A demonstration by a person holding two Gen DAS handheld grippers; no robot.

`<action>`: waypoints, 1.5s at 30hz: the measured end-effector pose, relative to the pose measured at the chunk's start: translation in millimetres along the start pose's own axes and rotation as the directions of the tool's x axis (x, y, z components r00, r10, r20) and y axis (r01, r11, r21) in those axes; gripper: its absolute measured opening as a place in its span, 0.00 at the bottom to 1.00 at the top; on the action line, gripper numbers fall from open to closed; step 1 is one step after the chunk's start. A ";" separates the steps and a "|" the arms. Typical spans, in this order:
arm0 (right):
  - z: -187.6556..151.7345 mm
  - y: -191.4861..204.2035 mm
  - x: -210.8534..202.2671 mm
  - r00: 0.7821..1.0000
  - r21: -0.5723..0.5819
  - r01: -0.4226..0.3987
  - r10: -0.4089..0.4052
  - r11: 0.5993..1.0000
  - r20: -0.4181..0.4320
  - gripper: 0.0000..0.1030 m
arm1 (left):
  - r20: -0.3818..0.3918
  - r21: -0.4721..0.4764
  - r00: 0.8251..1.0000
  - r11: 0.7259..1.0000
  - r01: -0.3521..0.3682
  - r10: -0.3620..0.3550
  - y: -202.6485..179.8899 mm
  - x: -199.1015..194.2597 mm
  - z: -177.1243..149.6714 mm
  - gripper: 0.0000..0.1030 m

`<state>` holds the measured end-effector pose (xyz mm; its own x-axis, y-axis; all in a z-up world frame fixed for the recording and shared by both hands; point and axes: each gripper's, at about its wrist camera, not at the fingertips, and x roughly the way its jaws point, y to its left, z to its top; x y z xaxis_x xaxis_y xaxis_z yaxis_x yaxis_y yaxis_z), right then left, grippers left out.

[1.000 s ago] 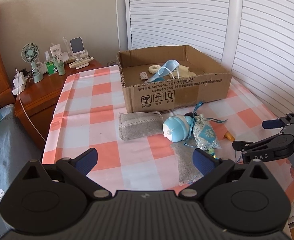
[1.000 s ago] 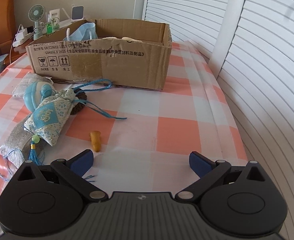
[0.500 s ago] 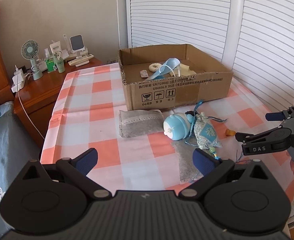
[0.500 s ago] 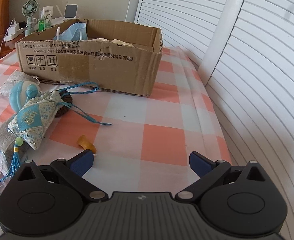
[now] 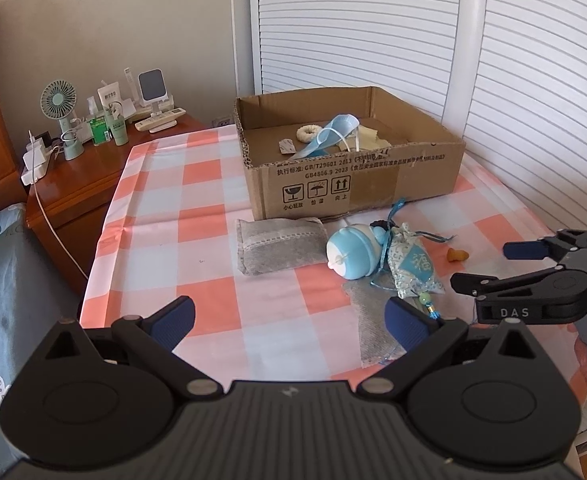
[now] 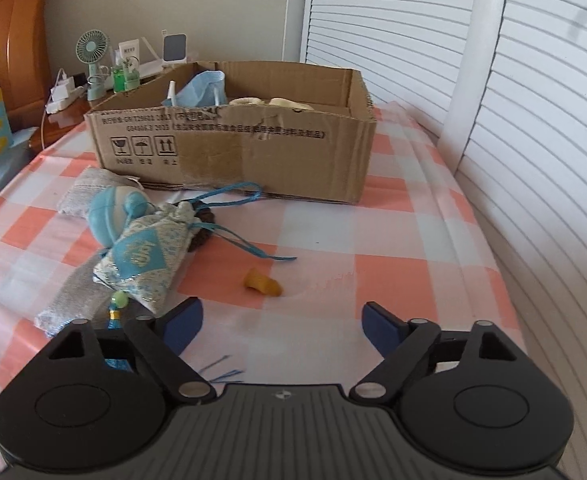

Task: Organize soft objects
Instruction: 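Grasp the orange foam earplug with the right gripper while the left grasps the blue toy, then carry the earplug and blue toy over the box and open both grippers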

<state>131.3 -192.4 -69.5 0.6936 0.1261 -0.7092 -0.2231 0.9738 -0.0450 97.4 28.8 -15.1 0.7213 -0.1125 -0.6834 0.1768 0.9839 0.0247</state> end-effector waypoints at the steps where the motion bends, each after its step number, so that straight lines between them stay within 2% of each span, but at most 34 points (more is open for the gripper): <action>1: 0.1 2.9 2.2 1.000 0.004 -0.019 0.019 1.000 -0.003 0.77 | 0.000 0.000 1.000 1.000 0.000 0.000 0.4 0.0 -0.2 0.98; 4: 0.4 11.0 9.3 1.000 -0.005 -0.013 0.013 1.000 0.005 0.69 | -0.006 -0.005 1.000 1.000 -0.004 0.004 2.6 2.3 -1.0 0.98; 8: 6.0 12.3 14.3 1.000 0.013 -0.018 0.018 1.000 0.020 0.50 | -0.025 -0.015 1.000 1.000 -0.013 0.012 5.0 10.1 -1.5 0.98; 13: 8.5 13.6 19.0 0.999 0.015 -0.016 0.016 1.000 0.038 0.42 | -0.049 -0.012 0.999 1.000 -0.014 0.014 5.4 22.8 -0.5 0.98; 15: 9.2 14.1 19.7 0.999 0.015 -0.019 0.019 1.000 0.043 0.28 | -0.059 -0.006 0.998 1.000 -0.015 0.015 5.9 28.3 0.1 0.98; 16: 9.7 14.2 20.0 0.999 0.014 -0.019 0.018 1.000 0.044 0.26 | -0.064 -0.004 0.998 1.000 -0.017 0.017 6.0 31.7 0.5 0.98; 21: 10.1 10.9 19.9 0.999 0.027 -0.027 0.025 0.999 0.047 0.26 | -0.070 0.002 0.998 1.000 -0.004 0.004 7.3 45.0 4.9 0.98; 25: 7.5 12.0 19.0 0.998 -0.020 0.018 -0.017 1.000 0.054 0.26 | -0.054 0.024 0.997 0.998 0.053 -0.051 3.3 53.4 10.9 0.98; 29: 4.2 4.0 16.1 0.998 -0.023 0.024 -0.023 0.999 0.055 0.26 | -0.015 0.086 0.996 0.992 0.094 -0.093 -7.4 63.1 18.0 0.96; 33: 1.7 -4.6 14.5 0.998 -0.008 0.020 -0.019 1.000 0.056 0.27 | -0.004 0.162 0.992 0.979 0.121 -0.122 -15.9 77.1 23.6 0.90; 35: 0.4 -7.7 13.6 0.998 -0.002 0.014 -0.014 1.000 0.057 0.27 | -0.008 0.202 0.990 0.969 0.141 -0.142 -18.7 82.9 25.6 0.78; 37: 0.1 -9.1 13.9 0.998 0.000 0.009 -0.009 1.000 0.060 0.27 | -0.009 0.232 0.987 0.960 0.158 -0.161 -21.5 88.9 27.7 0.73; 38: -0.1 -9.4 14.0 0.998 0.002 0.007 -0.007 1.000 0.061 0.27 | -0.011 0.238 0.984 0.955 0.175 -0.178 -22.4 91.1 28.7 0.71; 40: -0.1 -9.7 14.3 0.998 0.002 0.004 -0.004 1.000 0.064 0.27 | -0.022 0.245 0.978 0.947 0.206 -0.207 -25.1 96.0 30.7 0.59; 45: -0.8 -11.4 13.3 0.998 0.002 -0.004 0.003 1.000 0.066 0.27 | -0.049 0.240 0.969 0.939 0.247 -0.242 -30.7 107.9 32.3 0.44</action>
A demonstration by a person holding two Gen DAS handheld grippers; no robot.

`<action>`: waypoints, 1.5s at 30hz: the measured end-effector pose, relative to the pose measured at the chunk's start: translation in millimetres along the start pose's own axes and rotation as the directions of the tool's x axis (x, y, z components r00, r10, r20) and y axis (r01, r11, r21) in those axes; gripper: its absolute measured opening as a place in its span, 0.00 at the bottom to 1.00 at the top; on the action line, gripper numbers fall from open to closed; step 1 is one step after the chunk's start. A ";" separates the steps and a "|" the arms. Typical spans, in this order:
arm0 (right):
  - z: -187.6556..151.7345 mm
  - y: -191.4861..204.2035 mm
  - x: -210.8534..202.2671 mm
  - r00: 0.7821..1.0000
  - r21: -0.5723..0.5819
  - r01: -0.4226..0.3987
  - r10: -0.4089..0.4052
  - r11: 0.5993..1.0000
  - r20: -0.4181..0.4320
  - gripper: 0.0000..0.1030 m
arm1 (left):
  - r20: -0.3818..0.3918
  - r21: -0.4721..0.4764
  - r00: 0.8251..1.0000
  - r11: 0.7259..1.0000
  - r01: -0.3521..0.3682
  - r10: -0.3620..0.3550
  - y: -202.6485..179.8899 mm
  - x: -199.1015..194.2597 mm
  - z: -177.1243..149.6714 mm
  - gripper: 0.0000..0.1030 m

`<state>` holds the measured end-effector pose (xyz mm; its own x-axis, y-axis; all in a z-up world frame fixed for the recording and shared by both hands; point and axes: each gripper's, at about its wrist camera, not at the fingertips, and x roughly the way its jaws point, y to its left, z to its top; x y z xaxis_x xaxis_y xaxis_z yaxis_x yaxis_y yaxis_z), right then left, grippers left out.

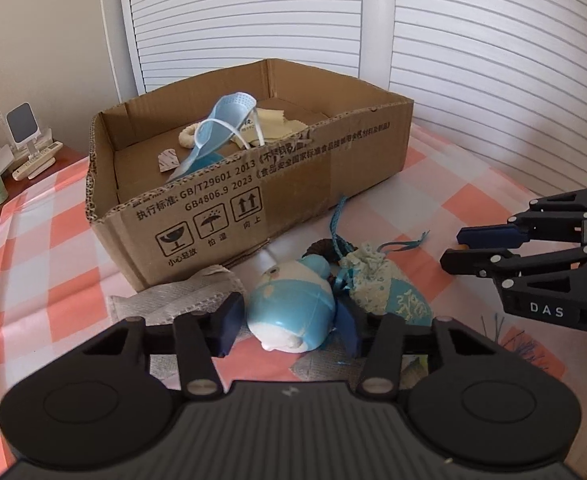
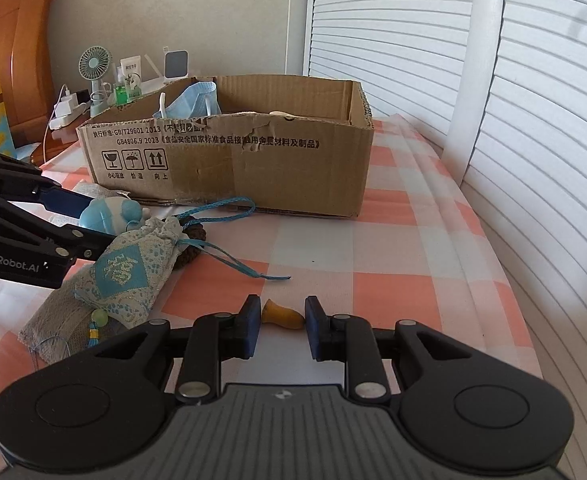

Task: Organize soft objects
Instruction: 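Carry the earplug and blue toy over the box and open both grippers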

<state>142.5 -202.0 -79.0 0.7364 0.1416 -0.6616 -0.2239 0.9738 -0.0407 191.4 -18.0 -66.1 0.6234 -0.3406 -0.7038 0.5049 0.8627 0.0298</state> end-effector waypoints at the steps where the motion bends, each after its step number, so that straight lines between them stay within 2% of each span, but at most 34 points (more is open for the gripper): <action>1: 0.0 -0.3 0.0 1.000 -0.001 -0.001 0.001 1.000 0.000 0.27 | 0.003 -0.009 1.000 1.000 0.004 -0.004 0.6 0.9 0.0 0.44; 5: 0.1 -0.2 -0.3 1.000 -0.001 0.000 0.000 1.000 0.000 0.27 | 0.007 -0.034 1.000 0.999 0.015 -0.014 3.1 -3.8 0.0 0.43; 15: 1.3 -0.8 -9.0 1.000 0.004 -0.004 0.004 1.000 0.004 0.26 | 0.019 -0.056 1.000 0.998 -0.016 0.017 10.3 -39.6 -10.2 0.42; 27: 12.5 3.2 -35.4 0.999 -0.063 -0.039 0.040 0.997 0.020 0.26 | -0.006 -0.059 1.000 0.998 -0.002 0.002 10.8 -69.8 -16.6 0.42; 34: 47.0 0.1 -49.5 0.995 -0.116 -0.065 0.073 0.991 0.068 0.26 | 0.005 -0.058 1.000 0.998 -0.003 0.004 21.5 -81.4 0.0 0.42; 45: 128.3 -7.2 -30.5 0.984 -0.184 -0.065 0.094 0.981 0.153 0.26 | 0.102 -0.051 0.994 0.998 -0.045 0.050 52.2 -82.0 63.3 0.42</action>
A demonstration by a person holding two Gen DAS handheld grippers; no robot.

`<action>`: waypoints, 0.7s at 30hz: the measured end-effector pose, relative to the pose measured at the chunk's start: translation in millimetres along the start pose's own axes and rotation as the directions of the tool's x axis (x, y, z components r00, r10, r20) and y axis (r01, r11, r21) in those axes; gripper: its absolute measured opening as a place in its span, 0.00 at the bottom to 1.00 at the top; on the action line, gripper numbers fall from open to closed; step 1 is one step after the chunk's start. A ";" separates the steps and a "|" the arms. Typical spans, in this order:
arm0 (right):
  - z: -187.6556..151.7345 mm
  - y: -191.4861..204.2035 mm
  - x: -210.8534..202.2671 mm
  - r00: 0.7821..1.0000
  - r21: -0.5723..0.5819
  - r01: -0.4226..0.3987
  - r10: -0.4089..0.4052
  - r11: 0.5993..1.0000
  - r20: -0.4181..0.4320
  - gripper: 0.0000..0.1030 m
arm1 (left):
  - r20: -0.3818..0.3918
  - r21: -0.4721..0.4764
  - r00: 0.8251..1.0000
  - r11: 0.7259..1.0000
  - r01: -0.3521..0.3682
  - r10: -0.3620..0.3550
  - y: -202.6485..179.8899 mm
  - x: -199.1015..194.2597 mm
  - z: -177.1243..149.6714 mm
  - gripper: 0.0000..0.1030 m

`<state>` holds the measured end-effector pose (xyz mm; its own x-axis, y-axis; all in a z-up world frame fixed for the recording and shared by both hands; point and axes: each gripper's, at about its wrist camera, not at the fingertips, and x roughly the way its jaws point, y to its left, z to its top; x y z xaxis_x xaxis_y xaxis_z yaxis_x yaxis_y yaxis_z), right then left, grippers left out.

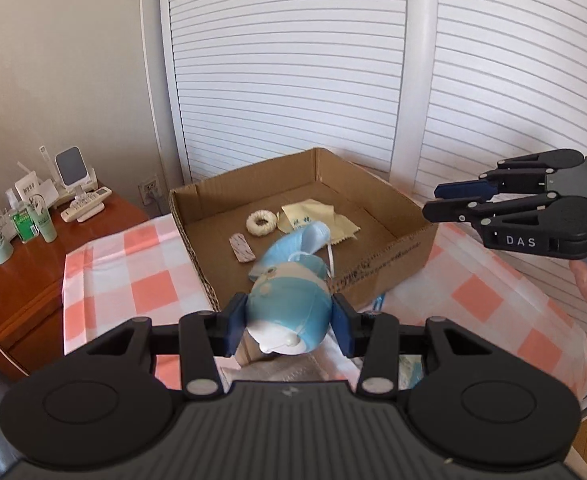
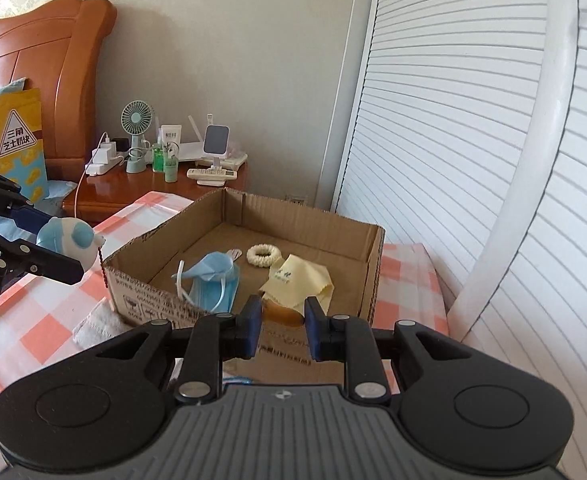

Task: Organize soft objects
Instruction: 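Carry the earplug and blue toy over the box and open both grippers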

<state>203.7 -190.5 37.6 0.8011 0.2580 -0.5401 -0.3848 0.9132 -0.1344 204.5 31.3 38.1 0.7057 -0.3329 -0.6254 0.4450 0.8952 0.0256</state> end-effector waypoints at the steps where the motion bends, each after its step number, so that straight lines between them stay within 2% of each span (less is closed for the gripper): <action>1: 6.0 -2.2 7.0 1.000 -0.003 -0.004 0.004 1.000 -0.001 0.26 | 0.003 0.001 1.000 1.000 -0.009 0.009 2.6 3.7 5.9 0.42; 7: 30.5 -13.7 54.7 0.999 -0.020 -0.023 0.022 1.000 -0.033 0.26 | 0.005 0.008 1.000 1.000 -0.027 0.027 16.7 34.3 38.1 0.42; 15: 41.1 -30.8 96.4 0.997 0.006 -0.036 0.036 0.999 -0.067 0.26 | -0.015 -0.045 0.999 0.999 -0.029 0.028 36.7 93.4 68.4 0.45; 16: 42.0 -32.0 99.5 0.997 0.005 -0.034 0.035 0.999 -0.069 0.26 | -0.009 -0.059 0.999 0.998 -0.036 0.036 38.4 99.3 70.5 0.50; 17: 42.8 -33.1 102.3 0.997 0.004 -0.034 0.035 0.999 -0.072 0.26 | 0.002 -0.075 0.999 0.996 -0.041 0.041 40.3 103.5 71.5 0.64; 19: 44.3 -35.7 107.0 0.997 0.002 -0.031 0.031 1.000 -0.076 0.26 | 0.034 -0.105 0.997 0.993 -0.062 0.066 45.2 107.3 71.3 0.81; 21: 45.1 -37.4 111.7 0.996 0.000 -0.030 0.030 1.000 -0.081 0.26 | 0.035 -0.118 0.995 0.989 -0.089 0.093 47.9 105.9 69.2 0.81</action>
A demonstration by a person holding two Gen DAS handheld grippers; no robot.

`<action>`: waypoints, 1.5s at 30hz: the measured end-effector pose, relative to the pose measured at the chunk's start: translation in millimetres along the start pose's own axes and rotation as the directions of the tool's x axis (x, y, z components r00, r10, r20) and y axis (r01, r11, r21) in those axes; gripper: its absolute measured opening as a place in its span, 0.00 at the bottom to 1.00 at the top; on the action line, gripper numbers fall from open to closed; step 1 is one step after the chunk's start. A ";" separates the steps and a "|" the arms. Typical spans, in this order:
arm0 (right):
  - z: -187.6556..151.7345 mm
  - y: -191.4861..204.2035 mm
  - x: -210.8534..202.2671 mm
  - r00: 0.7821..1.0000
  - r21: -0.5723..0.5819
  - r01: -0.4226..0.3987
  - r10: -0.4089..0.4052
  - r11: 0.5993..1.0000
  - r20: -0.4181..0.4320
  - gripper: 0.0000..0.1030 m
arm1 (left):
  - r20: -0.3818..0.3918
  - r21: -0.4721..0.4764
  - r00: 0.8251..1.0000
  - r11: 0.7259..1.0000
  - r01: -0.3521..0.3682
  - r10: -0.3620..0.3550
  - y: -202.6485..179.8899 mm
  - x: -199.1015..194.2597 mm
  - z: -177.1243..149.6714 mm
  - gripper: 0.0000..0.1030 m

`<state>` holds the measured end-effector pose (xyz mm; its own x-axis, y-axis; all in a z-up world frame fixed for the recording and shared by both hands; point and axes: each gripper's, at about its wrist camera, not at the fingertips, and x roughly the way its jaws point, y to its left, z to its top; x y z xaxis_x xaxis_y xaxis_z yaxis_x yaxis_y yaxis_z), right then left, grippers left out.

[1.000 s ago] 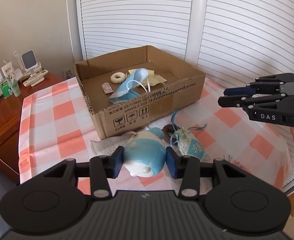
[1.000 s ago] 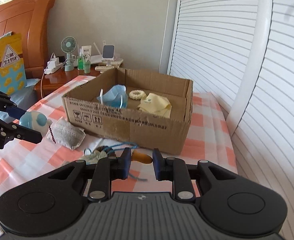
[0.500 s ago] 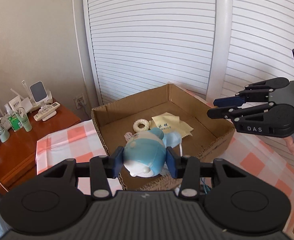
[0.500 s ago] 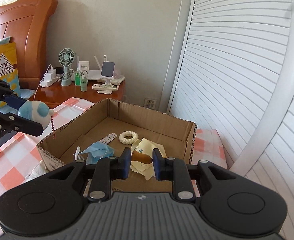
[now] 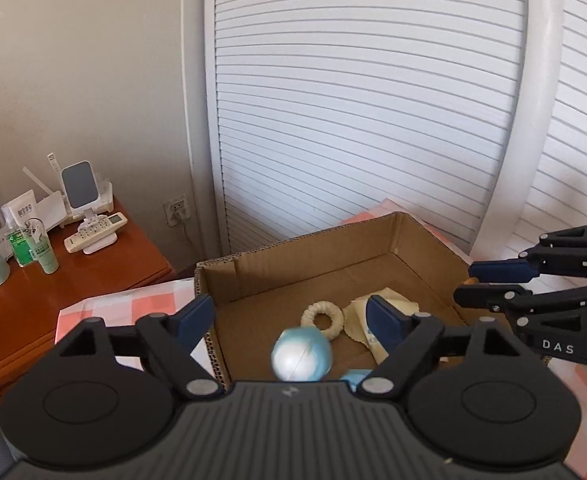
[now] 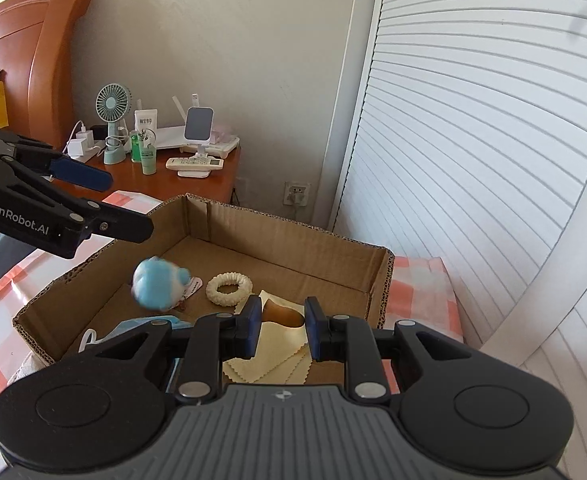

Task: Organize soft objects
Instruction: 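Carry the earplug and blue toy over the box and open both grippers, then move the right gripper to the floral sachet while the left approaches the grey pouch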

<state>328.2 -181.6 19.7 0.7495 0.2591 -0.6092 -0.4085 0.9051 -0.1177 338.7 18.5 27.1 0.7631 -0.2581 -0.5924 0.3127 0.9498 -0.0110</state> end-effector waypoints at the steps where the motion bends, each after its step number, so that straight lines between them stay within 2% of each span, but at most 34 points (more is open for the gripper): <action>1: 0.7 -0.9 2.2 1.000 -0.002 0.002 -0.002 1.000 -0.001 0.26 | -0.007 -0.008 1.000 1.000 -0.005 0.005 2.6 -2.0 -1.5 0.81; 5: 4.6 -4.0 12.1 1.000 -0.004 0.007 -0.007 1.000 -0.011 0.26 | -0.029 -0.005 0.999 1.000 -0.025 0.025 6.5 -20.5 -12.1 0.90; 9: 15.4 -5.3 25.2 1.000 -0.010 0.017 -0.018 1.000 -0.019 0.26 | -0.038 0.029 0.998 0.998 -0.056 0.057 1.2 -50.3 -33.2 0.91; 14: 32.7 -5.9 42.7 0.999 0.002 0.023 -0.023 1.000 -0.024 0.28 | -0.046 0.025 0.998 0.999 -0.047 0.048 -6.2 -86.9 -59.7 0.94; 15: 35.1 -5.5 45.1 0.999 0.006 0.022 -0.022 1.000 -0.024 0.41 | -0.049 0.022 0.998 0.999 -0.048 0.049 -6.8 -90.7 -63.9 0.95; 16: 37.2 -5.0 47.4 0.999 0.010 0.025 -0.025 1.000 -0.031 0.65 | -0.055 0.017 0.997 0.998 -0.054 0.054 -8.0 -93.8 -68.2 0.96; 17: 37.8 -3.8 47.6 0.999 0.014 0.036 -0.036 0.999 -0.034 0.75 | -0.062 0.015 0.996 0.998 -0.057 0.058 -9.7 -96.8 -72.8 0.96; 18: 37.1 -1.8 45.4 0.999 0.013 0.044 -0.044 0.999 -0.028 0.89 | -0.068 0.015 0.996 0.998 -0.056 0.057 -11.0 -99.0 -76.8 0.96; 21: 33.3 6.0 30.0 0.999 -0.002 0.043 -0.043 0.999 -0.001 0.99 | -0.076 0.016 0.996 0.999 -0.044 0.045 -15.0 -107.3 -89.7 0.96; 24: 30.5 14.4 10.4 0.999 -0.013 0.043 -0.043 0.999 0.002 1.00 | -0.085 0.010 0.995 0.999 -0.049 0.050 -17.9 -114.7 -97.5 0.96; 32: 10.6 36.9 -51.5 0.999 -0.011 0.029 -0.029 1.000 0.023 1.00 | -0.046 -0.008 0.992 0.993 -0.121 0.121 -33.3 -146.7 -113.3 0.96; 36: -18.4 49.5 -76.0 1.000 0.007 0.016 -0.016 1.000 0.006 1.00 | -0.037 -0.015 0.988 0.989 -0.149 0.148 -43.4 -156.9 -121.3 0.97; 45: -92.4 78.6 -124.1 1.000 0.067 -0.001 0.003 0.998 -0.025 1.00 | -0.084 -0.022 0.978 0.981 -0.192 0.190 -73.3 -175.5 -151.1 0.97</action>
<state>154.9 -173.7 13.5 0.7353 0.2533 -0.6286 -0.3733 0.9255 -0.0638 96.4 20.9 10.1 0.7584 -0.0575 -0.6492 0.1478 0.9853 0.0854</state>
